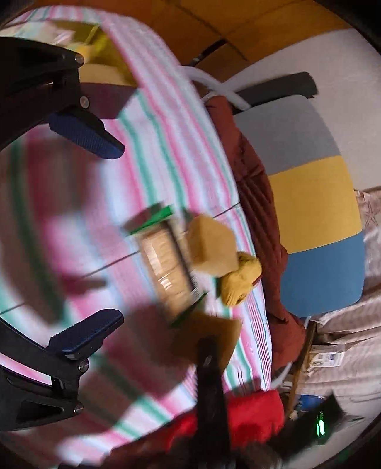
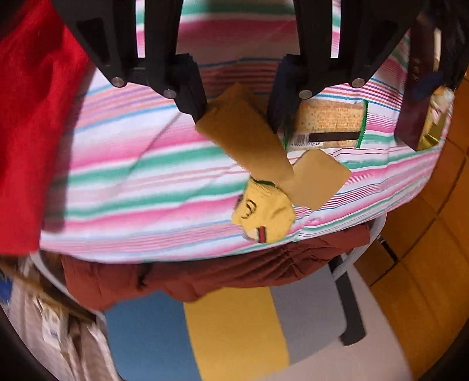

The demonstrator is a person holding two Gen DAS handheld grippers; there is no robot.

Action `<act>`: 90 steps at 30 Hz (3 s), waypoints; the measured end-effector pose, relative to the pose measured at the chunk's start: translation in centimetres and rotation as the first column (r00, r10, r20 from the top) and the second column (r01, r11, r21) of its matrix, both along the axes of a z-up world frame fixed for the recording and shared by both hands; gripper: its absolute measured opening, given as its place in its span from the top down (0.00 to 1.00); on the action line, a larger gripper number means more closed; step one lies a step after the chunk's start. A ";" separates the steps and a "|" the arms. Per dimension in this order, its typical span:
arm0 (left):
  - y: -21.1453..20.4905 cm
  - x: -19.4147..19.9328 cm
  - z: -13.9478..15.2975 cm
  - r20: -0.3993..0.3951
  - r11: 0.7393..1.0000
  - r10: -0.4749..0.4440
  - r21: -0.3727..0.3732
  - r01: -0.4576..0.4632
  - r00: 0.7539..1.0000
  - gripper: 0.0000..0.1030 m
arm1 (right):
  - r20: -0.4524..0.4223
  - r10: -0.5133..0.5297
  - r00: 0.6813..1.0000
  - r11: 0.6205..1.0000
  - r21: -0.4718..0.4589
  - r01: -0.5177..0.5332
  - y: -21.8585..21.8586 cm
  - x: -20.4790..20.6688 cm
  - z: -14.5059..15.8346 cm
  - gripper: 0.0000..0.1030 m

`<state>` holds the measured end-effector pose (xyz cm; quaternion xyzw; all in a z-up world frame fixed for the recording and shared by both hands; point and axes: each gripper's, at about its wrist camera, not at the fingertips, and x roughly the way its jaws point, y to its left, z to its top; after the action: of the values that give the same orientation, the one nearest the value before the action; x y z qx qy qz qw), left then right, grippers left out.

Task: Organize objects
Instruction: 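Grasp the green-wrapped cracker packet with the left tool while the right tool grasps a yellow sponge, then carry the cracker packet and sponge over the gold tray with both tools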

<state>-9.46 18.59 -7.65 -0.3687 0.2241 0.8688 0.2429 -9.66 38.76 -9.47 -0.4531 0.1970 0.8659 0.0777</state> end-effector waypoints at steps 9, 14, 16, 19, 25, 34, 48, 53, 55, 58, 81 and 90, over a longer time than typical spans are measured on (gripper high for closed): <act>3.4 -4.2 -2.3 -0.013 0.994 -0.099 -0.054 0.099 0.995 0.00 | 0.043 0.000 0.999 0.999 0.037 -0.002 0.2 -0.1 0.0 0.62; 3.4 -4.7 -3.0 -0.007 0.986 -0.169 -0.014 0.169 0.986 0.00 | 0.042 -0.012 0.999 1.000 0.011 0.011 0.5 0.2 -0.1 0.62; 3.1 -5.7 -3.1 0.056 0.988 -0.149 0.046 0.146 0.987 0.00 | 0.043 -0.013 0.999 1.000 0.007 0.013 0.5 0.2 -0.2 0.62; 2.5 -6.3 -3.4 0.132 0.984 -0.144 0.128 0.127 0.981 0.08 | 0.043 -0.014 0.999 1.000 0.012 0.013 0.4 0.2 -0.2 0.62; 3.0 -3.9 -3.4 0.069 0.981 -0.164 0.121 0.155 0.984 0.26 | 0.042 -0.014 0.999 1.000 0.005 0.014 0.4 0.2 -0.3 0.61; 2.8 -2.2 -3.5 0.049 0.982 -0.130 0.142 0.122 0.990 0.36 | 0.106 -0.029 0.994 0.996 -0.078 0.037 1.2 0.1 -2.1 0.62; 0.7 2.3 -2.9 -0.022 0.984 -0.104 0.144 0.106 0.994 0.44 | 0.093 -0.002 0.996 0.999 0.033 -0.001 -0.5 -0.1 -1.1 0.66; -2.1 2.8 -2.6 0.023 0.973 -0.035 0.230 0.029 0.999 0.45 | 0.061 0.033 0.998 0.998 0.041 -0.036 -1.7 -0.2 -0.1 0.67; -3.3 3.1 -2.6 0.057 0.962 -0.020 0.272 0.003 0.998 0.45 | 0.048 0.062 0.997 0.997 0.048 -0.065 -2.4 -0.3 0.1 0.67; -4.9 3.9 -2.7 0.099 0.948 -0.003 0.317 -0.029 0.995 0.45 | 0.032 0.107 0.994 0.992 0.058 -0.108 -3.5 -0.5 0.1 0.68; -17.2 9.9 2.2 0.277 0.808 -0.032 0.573 -0.138 0.960 0.49 | -0.105 0.202 0.974 0.976 -0.056 -0.208 -10.1 1.3 0.4 0.68; -23.3 8.7 6.2 0.248 0.701 0.038 0.684 -0.203 0.968 0.51 | -0.180 0.327 0.928 0.939 -0.052 -0.341 -16.9 1.6 3.3 0.68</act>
<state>-0.80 -4.76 -1.46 -0.3539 -0.1764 0.8571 0.3303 -8.03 21.83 -6.16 -0.4077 0.1582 0.8930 -0.1063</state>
